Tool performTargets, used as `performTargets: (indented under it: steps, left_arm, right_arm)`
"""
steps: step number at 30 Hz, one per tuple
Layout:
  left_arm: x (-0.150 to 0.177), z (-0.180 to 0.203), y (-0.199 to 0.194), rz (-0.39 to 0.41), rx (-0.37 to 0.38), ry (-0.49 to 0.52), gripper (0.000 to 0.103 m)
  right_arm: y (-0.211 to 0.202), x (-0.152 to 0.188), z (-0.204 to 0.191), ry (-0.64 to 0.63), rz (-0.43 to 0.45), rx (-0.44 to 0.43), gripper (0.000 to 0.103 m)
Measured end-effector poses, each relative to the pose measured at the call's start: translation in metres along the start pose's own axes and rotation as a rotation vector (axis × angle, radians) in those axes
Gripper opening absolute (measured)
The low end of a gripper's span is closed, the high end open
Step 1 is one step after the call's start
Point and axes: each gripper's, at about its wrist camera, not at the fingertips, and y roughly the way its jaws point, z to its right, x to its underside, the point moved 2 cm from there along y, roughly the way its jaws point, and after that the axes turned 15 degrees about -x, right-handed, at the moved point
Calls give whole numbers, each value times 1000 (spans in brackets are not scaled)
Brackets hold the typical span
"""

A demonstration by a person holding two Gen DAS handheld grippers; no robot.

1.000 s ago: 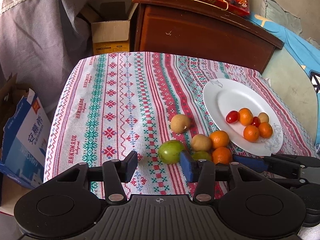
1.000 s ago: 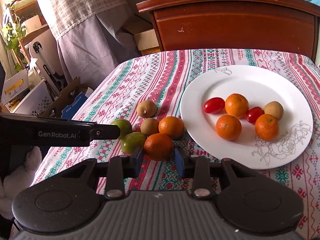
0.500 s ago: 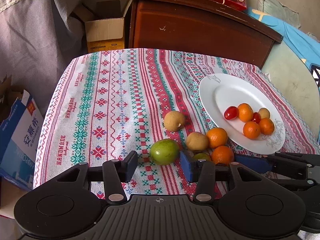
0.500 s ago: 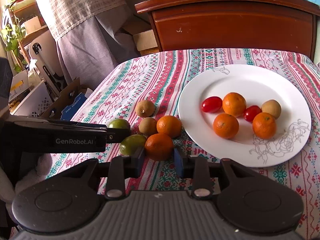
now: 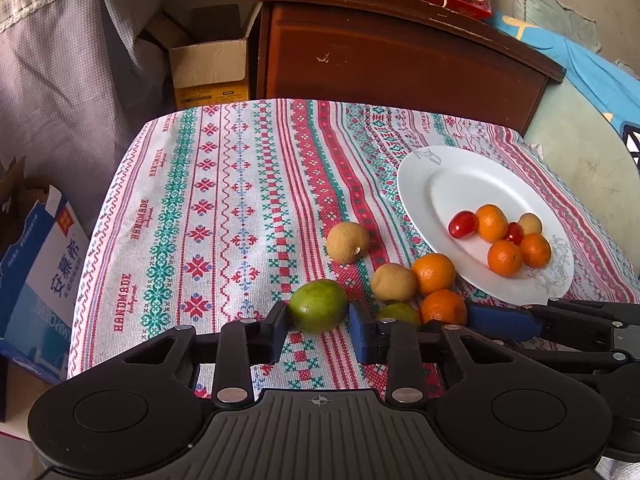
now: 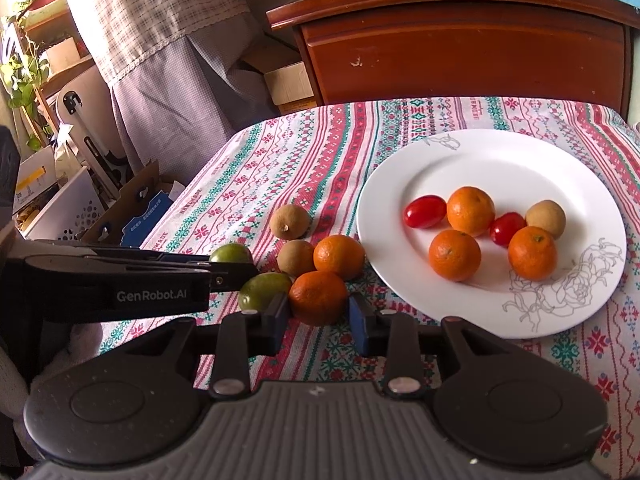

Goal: Organize fruits
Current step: 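Grasp a green lime with the left tool while the right tool grasps a mandarin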

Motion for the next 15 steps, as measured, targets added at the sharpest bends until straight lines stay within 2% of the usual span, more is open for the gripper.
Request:
performTargets:
  steps: [7, 15]
  left_arm:
    - [-1, -4, -2, -11, -13, -30, 29]
    - [-17, -8, -16, 23, -10, -91, 29]
  right_arm:
    - [-5, -5, -3, -3, 11, 0, 32]
    - [-24, -24, -4, 8, 85, -3, 32]
